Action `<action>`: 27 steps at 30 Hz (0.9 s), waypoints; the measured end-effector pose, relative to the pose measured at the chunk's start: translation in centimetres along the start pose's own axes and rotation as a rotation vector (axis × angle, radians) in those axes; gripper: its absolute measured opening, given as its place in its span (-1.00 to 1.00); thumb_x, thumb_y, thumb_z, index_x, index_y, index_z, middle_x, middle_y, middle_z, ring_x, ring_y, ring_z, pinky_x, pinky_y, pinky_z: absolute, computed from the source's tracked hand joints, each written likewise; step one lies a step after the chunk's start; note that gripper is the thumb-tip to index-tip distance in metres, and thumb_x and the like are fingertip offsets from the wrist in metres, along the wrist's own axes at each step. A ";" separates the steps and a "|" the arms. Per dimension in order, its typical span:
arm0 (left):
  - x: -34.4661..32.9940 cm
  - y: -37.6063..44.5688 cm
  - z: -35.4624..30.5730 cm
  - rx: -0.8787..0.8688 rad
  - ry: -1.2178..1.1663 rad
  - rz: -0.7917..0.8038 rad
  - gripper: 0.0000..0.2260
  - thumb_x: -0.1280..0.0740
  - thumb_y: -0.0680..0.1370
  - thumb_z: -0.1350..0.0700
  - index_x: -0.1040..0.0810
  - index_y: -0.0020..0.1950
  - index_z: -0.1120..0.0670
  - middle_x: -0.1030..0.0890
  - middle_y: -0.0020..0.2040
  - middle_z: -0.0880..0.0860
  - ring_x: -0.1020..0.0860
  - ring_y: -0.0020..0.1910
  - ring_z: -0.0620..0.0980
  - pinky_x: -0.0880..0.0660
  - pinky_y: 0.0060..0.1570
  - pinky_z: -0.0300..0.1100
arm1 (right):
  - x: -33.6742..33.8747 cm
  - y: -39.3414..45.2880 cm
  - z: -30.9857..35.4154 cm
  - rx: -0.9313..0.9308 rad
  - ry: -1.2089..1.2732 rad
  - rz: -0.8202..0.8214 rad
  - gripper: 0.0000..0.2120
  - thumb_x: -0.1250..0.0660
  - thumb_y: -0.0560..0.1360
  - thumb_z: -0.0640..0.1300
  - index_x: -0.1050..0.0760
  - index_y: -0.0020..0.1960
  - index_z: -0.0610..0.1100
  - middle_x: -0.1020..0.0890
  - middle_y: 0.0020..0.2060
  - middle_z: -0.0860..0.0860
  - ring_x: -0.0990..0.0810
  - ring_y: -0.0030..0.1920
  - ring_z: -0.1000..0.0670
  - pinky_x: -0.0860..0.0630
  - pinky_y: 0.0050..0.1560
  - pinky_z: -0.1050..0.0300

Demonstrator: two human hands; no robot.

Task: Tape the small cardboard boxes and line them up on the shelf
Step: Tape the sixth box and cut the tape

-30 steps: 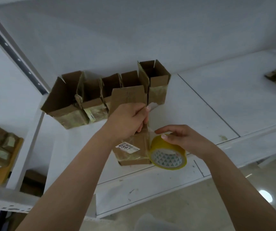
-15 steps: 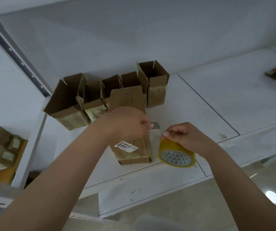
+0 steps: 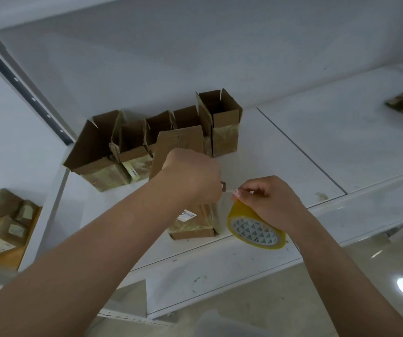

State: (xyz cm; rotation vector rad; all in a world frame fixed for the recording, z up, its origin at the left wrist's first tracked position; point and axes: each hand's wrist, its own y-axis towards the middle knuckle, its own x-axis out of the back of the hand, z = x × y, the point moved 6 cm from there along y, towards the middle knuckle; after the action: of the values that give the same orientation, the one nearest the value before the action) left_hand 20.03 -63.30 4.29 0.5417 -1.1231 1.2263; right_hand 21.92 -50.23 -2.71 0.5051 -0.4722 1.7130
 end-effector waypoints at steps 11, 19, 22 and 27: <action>-0.7 -0.2 1.6 0.005 -0.448 0.010 -0.58 -0.09 0.66 -0.13 -0.44 -0.33 -0.01 -0.48 -0.36 -0.02 -0.47 -0.37 -0.09 -0.35 -0.31 -0.19 | -0.3 -0.2 -1.4 -0.032 0.054 -0.013 -0.80 -0.32 0.53 0.12 -0.64 -0.22 0.14 -0.64 -0.24 0.14 -0.60 -0.15 0.05 -0.59 0.00 -0.06; -2.4 0.3 3.2 0.200 -0.612 -0.245 -0.72 -0.37 0.47 -0.17 -0.38 -0.31 -0.08 -0.48 -0.34 -0.06 -0.45 -0.33 -0.13 -0.27 -0.40 -0.19 | -1.8 0.3 -2.9 -0.116 0.327 0.086 -0.79 -0.35 0.54 0.01 -0.69 -0.21 0.07 -0.69 -0.28 0.03 -0.65 -0.25 0.00 -0.62 -0.26 0.06; -2.5 0.6 3.3 0.204 -0.615 -0.232 -0.72 -0.37 0.47 -0.14 -0.41 -0.31 -0.01 -0.47 -0.36 -0.05 -0.45 -0.35 -0.12 -0.26 -0.40 -0.19 | -3.5 0.5 -4.1 -0.230 0.407 0.183 -0.80 -0.38 0.53 -0.03 -0.71 -0.22 -0.02 -0.64 -0.43 0.06 -0.53 -0.49 0.10 -0.40 -0.55 0.26; -2.9 0.0 4.2 0.209 -0.637 -0.170 -0.67 -0.35 0.48 -0.21 -0.43 -0.28 0.01 -0.48 -0.36 -0.03 -0.46 -0.35 -0.10 -0.29 -0.37 -0.17 | -4.4 -0.4 -7.9 -0.354 0.347 0.143 -0.80 -0.39 0.53 -0.08 -0.71 -0.23 -0.05 -0.68 -0.38 0.03 -0.50 -0.53 0.09 -0.36 -0.57 0.26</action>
State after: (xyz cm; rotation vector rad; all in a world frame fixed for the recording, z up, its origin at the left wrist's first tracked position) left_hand 18.66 -68.08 3.43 1.2212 -1.4426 1.0516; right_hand 22.50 -49.19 -11.71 -0.0828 -0.5525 1.7581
